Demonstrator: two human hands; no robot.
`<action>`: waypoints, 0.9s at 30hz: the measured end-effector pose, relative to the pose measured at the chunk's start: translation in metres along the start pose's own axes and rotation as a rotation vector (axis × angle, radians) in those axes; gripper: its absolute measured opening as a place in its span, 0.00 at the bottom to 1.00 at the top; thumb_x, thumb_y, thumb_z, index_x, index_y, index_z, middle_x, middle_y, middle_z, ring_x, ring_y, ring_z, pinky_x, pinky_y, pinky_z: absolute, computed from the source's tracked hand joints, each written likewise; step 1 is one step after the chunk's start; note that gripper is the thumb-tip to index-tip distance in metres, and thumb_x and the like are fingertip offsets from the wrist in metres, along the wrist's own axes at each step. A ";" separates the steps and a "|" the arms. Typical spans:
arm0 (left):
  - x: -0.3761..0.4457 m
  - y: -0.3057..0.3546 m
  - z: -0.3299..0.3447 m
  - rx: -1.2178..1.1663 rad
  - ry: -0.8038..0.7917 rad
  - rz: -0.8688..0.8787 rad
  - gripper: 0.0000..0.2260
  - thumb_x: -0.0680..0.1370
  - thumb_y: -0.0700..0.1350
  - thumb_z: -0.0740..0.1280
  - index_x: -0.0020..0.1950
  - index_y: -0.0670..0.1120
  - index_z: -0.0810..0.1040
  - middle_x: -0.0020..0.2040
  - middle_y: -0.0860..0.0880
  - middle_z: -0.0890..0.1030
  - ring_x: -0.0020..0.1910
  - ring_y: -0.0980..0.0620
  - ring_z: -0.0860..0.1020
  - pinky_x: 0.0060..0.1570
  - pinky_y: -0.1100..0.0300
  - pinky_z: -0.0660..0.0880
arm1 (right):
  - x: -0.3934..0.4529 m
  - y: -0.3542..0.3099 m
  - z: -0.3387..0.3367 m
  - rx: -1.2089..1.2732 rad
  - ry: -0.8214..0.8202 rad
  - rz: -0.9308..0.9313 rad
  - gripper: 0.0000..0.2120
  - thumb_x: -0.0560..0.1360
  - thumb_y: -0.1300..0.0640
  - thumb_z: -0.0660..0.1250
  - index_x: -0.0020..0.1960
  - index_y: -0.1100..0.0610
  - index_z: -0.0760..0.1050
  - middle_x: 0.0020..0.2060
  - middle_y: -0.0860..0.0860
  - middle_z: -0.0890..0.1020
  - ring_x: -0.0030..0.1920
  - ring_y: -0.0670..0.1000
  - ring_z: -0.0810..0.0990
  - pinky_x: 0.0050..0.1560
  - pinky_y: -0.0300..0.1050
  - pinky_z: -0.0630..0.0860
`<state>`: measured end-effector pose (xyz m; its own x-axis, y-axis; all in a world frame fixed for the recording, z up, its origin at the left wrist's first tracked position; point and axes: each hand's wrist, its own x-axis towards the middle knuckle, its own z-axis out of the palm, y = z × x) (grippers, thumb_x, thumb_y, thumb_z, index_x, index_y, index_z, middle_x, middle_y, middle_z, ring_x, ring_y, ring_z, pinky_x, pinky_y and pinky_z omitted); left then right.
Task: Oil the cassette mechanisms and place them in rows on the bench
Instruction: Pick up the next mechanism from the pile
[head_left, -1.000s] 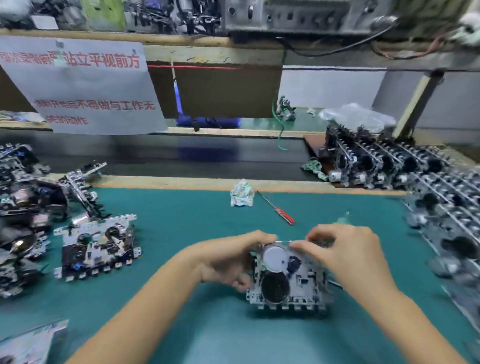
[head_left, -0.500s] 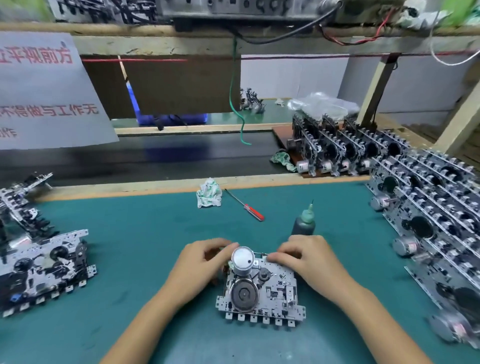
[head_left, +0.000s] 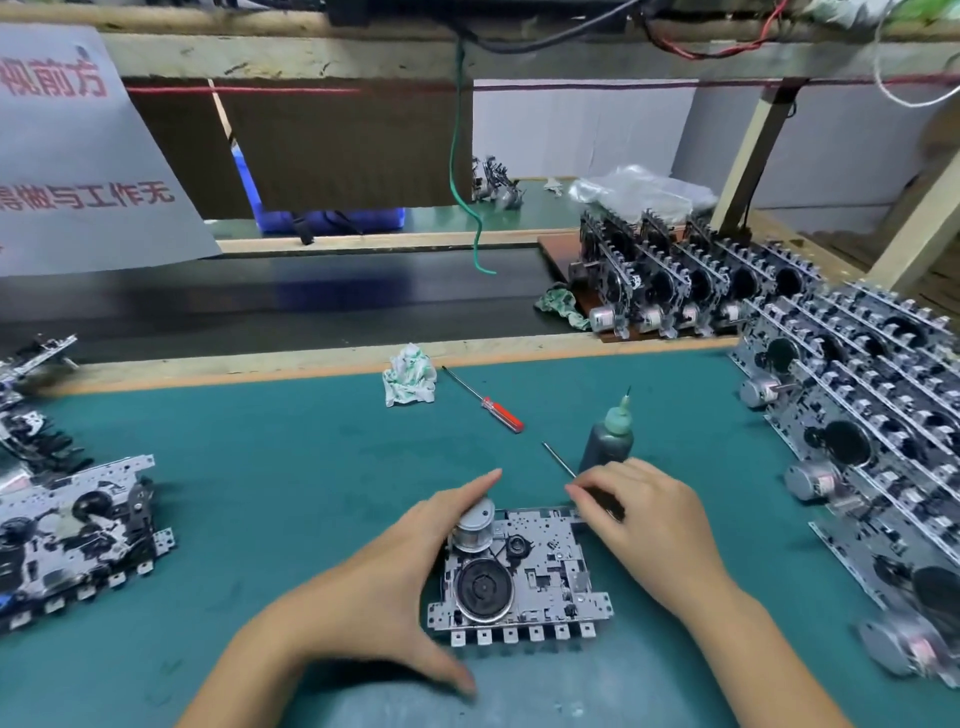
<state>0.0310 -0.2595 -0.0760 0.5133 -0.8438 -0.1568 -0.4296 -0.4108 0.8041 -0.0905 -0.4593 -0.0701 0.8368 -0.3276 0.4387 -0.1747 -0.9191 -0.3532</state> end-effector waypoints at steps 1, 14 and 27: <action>-0.003 0.001 0.001 0.108 0.009 0.069 0.43 0.69 0.48 0.76 0.69 0.73 0.50 0.66 0.77 0.57 0.68 0.74 0.56 0.67 0.74 0.54 | 0.000 0.002 0.000 0.013 0.012 0.009 0.04 0.70 0.57 0.75 0.38 0.52 0.80 0.32 0.44 0.80 0.36 0.49 0.78 0.34 0.43 0.73; -0.021 0.006 -0.003 0.165 -0.017 0.199 0.54 0.59 0.61 0.79 0.69 0.75 0.42 0.67 0.78 0.52 0.69 0.73 0.54 0.64 0.79 0.53 | -0.002 0.001 0.003 0.087 0.004 0.029 0.05 0.71 0.57 0.73 0.37 0.51 0.80 0.32 0.41 0.79 0.37 0.43 0.71 0.34 0.40 0.69; -0.017 0.006 -0.004 0.320 0.025 0.259 0.53 0.59 0.65 0.77 0.67 0.76 0.38 0.65 0.77 0.51 0.67 0.74 0.54 0.64 0.78 0.51 | -0.002 0.000 0.004 0.148 0.002 0.042 0.06 0.73 0.56 0.71 0.38 0.51 0.79 0.32 0.42 0.79 0.37 0.43 0.73 0.37 0.42 0.71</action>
<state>0.0224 -0.2462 -0.0663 0.3740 -0.9264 0.0449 -0.7545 -0.2757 0.5956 -0.0903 -0.4582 -0.0743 0.8291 -0.3657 0.4229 -0.1307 -0.8623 -0.4893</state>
